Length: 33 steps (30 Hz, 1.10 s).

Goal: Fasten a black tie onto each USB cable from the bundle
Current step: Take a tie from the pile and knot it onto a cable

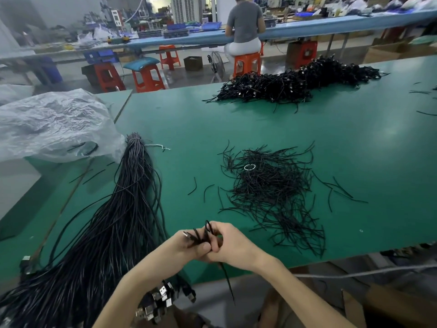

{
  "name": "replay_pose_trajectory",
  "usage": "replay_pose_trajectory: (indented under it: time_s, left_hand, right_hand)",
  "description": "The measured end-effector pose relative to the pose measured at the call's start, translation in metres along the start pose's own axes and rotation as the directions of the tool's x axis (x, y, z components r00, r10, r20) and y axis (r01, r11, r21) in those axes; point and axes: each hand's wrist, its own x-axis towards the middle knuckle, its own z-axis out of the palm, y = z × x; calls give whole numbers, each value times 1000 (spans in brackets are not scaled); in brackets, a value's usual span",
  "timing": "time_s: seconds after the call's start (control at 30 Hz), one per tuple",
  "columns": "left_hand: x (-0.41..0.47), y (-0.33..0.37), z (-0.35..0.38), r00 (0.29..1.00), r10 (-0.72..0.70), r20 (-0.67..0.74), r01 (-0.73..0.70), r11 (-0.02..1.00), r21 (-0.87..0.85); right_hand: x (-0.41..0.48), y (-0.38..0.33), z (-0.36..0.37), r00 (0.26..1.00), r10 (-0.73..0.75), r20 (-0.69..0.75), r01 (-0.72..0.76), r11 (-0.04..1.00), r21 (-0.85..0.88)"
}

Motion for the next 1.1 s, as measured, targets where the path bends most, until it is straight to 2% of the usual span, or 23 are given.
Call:
replay_pose_trajectory:
  time_s: [0.07,0.17,0.27,0.33,0.4,0.53,0.6,0.67,0.83,0.97,1.1]
  left_hand:
    - [-2,3,-3,997,-23,69,19,998,54]
    - [-9,2,-11,985,-97,141,85,992,93]
    - [-18,3,-15,970,-147,193,135,988,75]
    - [-19,4,-12,977,-156,145,150,987,55]
    - [-18,1,-6,991,-132,28,130,990,55]
    - [-15,-14,15,965,-14,-263,60,984,168]
    - [-13,-21,27,947,21,-319,17,993,115]
    - [-11,-25,31,954,45,-298,-40,999,21]
    - [1,-27,21,947,87,-309,-142,977,-159]
    - [11,-25,16,961,137,-241,-168,979,-113]
    - [18,-27,20,943,191,-271,-207,978,-31]
  right_hand:
    - [-3,-2,1,1000,-7,26,9,998,-66]
    - [-10,-6,10,989,-22,149,46,987,-156]
    - [-14,-9,15,977,-16,212,53,984,-170]
    - [-14,-12,17,977,-13,214,51,984,-172]
    - [-13,-15,17,979,-22,204,55,985,-162]
    - [-10,-16,12,991,-77,110,90,988,-122]
    - [-10,-8,9,990,-113,81,126,975,-181]
    - [-12,1,9,992,-120,46,127,966,-225]
    - [-12,4,9,988,-113,-108,97,985,-144]
    - [-7,6,12,973,-99,-207,96,995,-27]
    - [-7,4,16,958,-81,-275,119,985,127]
